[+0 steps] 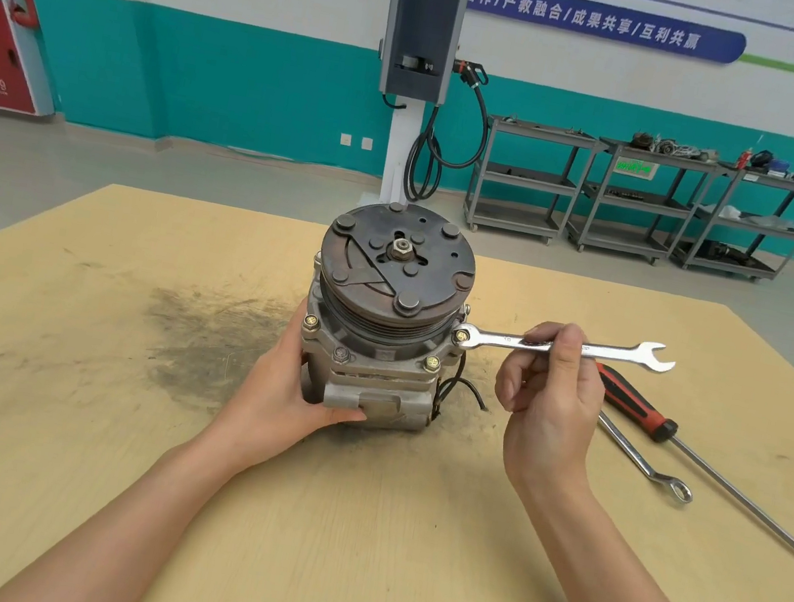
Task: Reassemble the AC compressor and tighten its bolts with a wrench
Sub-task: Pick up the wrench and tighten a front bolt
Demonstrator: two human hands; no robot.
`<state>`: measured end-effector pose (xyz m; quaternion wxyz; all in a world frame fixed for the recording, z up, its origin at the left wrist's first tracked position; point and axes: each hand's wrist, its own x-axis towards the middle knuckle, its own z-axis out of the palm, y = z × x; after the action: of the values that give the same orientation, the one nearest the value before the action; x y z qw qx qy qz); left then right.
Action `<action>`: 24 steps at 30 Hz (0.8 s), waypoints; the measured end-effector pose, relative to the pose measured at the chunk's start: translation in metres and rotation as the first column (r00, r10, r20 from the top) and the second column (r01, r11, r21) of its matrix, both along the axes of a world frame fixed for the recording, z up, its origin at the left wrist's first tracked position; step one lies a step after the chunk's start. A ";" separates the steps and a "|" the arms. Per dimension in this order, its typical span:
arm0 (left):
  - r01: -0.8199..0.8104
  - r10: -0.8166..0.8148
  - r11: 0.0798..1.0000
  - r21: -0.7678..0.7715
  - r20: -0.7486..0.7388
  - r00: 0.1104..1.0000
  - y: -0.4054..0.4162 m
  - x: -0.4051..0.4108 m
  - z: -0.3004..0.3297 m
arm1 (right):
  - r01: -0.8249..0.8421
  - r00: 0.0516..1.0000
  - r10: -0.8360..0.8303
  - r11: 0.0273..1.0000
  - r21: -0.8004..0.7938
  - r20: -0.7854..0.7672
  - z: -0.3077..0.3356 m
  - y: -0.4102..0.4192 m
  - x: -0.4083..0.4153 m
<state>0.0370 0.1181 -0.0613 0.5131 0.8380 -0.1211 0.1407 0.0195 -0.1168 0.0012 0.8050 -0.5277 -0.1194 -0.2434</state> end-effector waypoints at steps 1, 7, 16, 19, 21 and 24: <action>0.002 -0.002 1.000 0.002 0.001 1.000 0.000 0.000 0.000 | -0.031 0.999 0.031 0.999 0.021 -0.019 0.002 -0.001 0.000; 0.011 -0.011 1.000 -0.008 0.008 1.000 0.000 0.000 0.000 | -0.161 0.980 0.166 0.985 0.057 -0.112 0.007 -0.005 0.004; 0.001 -0.001 1.000 0.011 0.021 1.000 -0.001 0.000 0.000 | -0.375 0.878 0.345 0.927 -0.027 -0.332 0.033 -0.009 0.038; 0.007 -0.008 1.000 0.005 0.014 1.000 -0.001 -0.002 0.002 | -0.421 0.854 0.365 0.904 -0.078 -0.371 0.039 -0.005 0.046; 0.004 -0.004 1.000 0.007 0.009 1.000 -0.001 -0.003 0.003 | -0.419 0.863 0.374 0.905 -0.068 -0.341 0.038 -0.005 0.047; -0.008 0.008 1.000 0.020 -0.002 1.000 -0.001 -0.002 0.003 | -0.387 0.890 0.372 0.922 -0.005 -0.262 0.029 -0.006 0.043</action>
<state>0.0350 0.1174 -0.0588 0.5042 0.8438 -0.1183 0.1406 0.0629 -0.1224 0.0305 0.8303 -0.5437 -0.1219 -0.0079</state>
